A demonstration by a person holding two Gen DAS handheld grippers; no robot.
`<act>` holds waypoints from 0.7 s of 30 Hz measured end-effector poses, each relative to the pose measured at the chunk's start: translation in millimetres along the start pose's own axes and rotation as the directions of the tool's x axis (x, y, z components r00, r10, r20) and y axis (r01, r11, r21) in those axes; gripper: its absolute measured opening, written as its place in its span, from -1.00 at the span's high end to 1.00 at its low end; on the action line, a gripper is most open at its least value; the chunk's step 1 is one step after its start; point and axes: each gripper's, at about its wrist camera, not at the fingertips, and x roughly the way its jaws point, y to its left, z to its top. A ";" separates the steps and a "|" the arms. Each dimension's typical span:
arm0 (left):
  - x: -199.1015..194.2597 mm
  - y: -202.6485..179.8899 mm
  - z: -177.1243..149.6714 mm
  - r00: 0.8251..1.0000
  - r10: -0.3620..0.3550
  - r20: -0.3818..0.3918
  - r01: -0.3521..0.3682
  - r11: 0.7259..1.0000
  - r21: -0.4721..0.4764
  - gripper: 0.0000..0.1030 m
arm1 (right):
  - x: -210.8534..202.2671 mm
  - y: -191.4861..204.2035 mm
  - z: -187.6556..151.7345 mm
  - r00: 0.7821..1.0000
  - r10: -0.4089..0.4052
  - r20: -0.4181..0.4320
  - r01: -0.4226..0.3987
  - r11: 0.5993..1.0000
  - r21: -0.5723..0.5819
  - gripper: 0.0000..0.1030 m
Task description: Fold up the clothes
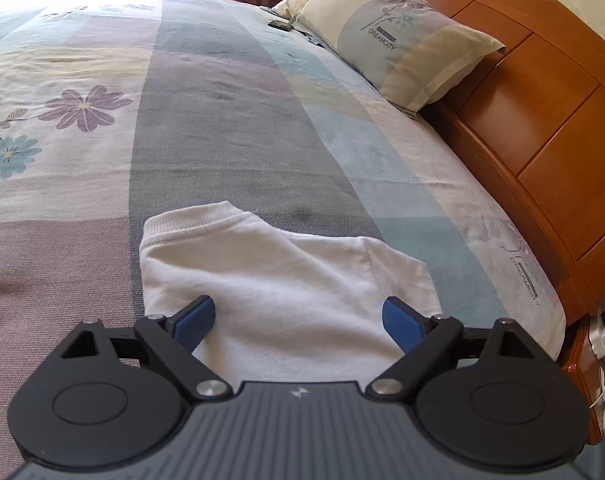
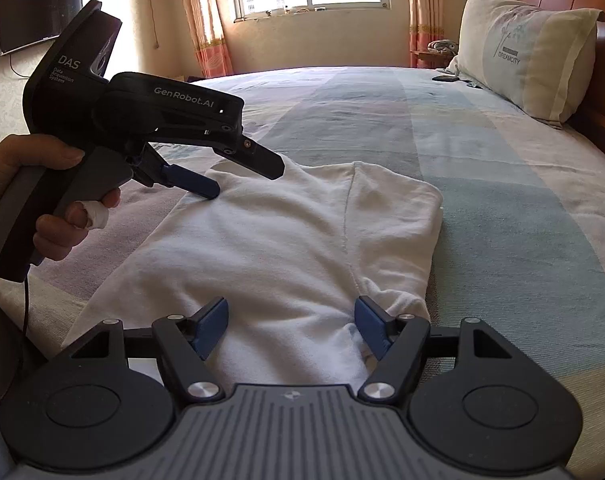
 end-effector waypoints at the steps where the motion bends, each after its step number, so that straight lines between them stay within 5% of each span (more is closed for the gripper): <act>1: -5.9 -2.4 -1.0 1.000 -0.004 0.008 0.004 1.000 0.005 -0.76 | -0.2 0.1 -0.1 1.000 0.001 0.001 -0.001 1.000 0.001 -0.48; 11: -38.9 -3.0 -59.3 0.995 -0.082 -0.055 0.078 0.993 -0.086 -0.77 | 5.1 15.4 0.4 1.000 -0.026 -0.010 0.026 0.999 -0.040 -0.81; 21: -91.0 -4.4 -53.9 0.999 0.026 0.037 -0.023 0.998 -0.066 -0.77 | -11.6 43.4 9.4 0.999 -0.051 -0.009 0.050 0.995 -0.083 -0.98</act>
